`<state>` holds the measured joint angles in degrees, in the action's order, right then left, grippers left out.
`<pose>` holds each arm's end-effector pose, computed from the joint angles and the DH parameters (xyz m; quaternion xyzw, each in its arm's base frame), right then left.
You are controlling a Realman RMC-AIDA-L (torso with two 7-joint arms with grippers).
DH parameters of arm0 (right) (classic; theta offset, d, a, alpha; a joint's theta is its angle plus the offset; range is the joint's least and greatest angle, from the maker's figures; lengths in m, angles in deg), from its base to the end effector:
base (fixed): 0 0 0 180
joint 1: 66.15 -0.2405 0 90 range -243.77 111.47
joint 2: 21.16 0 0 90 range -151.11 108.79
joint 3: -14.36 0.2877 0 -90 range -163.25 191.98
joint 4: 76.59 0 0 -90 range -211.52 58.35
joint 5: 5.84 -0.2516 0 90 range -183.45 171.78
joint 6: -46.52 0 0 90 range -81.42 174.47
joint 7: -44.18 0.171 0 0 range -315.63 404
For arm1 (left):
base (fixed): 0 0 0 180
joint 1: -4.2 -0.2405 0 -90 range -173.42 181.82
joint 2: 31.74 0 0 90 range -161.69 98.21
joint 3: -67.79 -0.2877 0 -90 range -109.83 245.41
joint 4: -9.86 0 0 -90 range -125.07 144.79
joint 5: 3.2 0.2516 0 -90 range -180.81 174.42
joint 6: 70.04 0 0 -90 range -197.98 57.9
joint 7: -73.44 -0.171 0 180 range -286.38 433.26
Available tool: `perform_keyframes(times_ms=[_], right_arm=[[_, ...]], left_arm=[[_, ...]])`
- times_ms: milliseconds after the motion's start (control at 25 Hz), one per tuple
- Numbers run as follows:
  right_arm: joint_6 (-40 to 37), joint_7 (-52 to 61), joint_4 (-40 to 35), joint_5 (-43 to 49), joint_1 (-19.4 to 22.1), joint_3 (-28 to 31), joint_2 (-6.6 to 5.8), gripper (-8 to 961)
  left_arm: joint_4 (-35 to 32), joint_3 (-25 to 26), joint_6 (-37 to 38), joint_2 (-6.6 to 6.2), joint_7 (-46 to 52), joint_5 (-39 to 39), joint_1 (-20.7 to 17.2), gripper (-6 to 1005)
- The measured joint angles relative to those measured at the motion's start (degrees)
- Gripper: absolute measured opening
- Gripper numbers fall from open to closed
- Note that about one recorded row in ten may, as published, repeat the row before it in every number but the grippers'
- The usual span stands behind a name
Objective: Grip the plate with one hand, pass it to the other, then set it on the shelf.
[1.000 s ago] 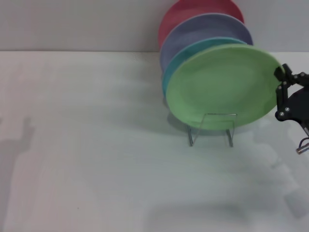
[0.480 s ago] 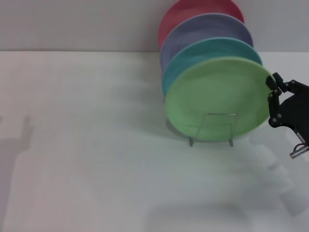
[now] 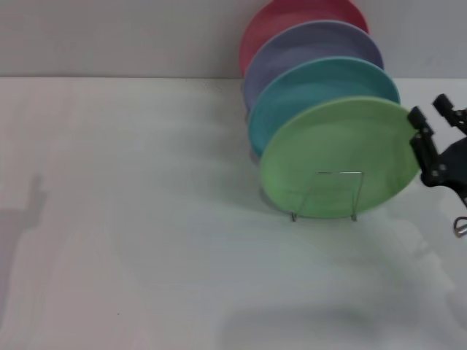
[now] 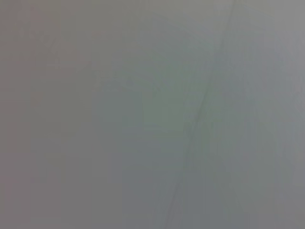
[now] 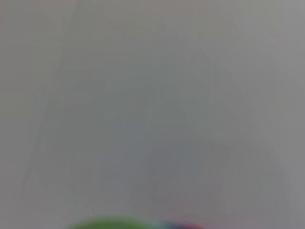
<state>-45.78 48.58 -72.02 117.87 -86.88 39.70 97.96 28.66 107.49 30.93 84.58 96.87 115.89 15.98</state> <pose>0.3463 0.3206 -0.0514 -0.7333 0.0583 0.3736 0.5651 -0.3603 0.2869 0.0147 -0.5296 -0.1859 -0.5633 0.6063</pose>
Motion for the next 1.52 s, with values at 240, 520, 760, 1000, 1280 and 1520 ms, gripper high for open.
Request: perform_keyframes(times_ms=[240, 520, 760, 1000, 1280, 1520], right_arm=[[-9.79, 8.41, 0.11, -0.04, 2.88, 0.22, 0.07, 332], [-11.82, 19.22, -3.05, -0.65, 4.06, 11.35, -0.19, 417], [-9.95, 25.86, -8.58, -2.26, 2.35, 22.62, -1.06, 582], [-2.69, 26.2, -8.65, -7.09, 0.44, 25.07, -1.53, 607], [3.08, 25.01, -8.66, -7.7, -1.3, 25.69, -1.06, 607], [4.09, 20.56, -8.26, -7.7, -2.0, 26.01, -0.39, 607]], left_arm=[[-0.22, 0.13, 0.3, -0.74, 0.13, 0.0, 0.24, 778], [-3.26, 0.16, 0.28, -0.7, -0.5, 0.05, 2.55, 778], [-11.67, 0.77, -1.14, 1.39, -1.02, -0.05, 7.52, 777], [-11.99, -0.15, -6.74, 1.74, -6.64, 0.13, 9.08, 777], [-12.09, -1.99, -12.1, 1.76, -8.17, 0.14, 10.1, 776], [-12.55, -2.5, -13.06, 1.64, -7.72, 0.12, 10.85, 776]])
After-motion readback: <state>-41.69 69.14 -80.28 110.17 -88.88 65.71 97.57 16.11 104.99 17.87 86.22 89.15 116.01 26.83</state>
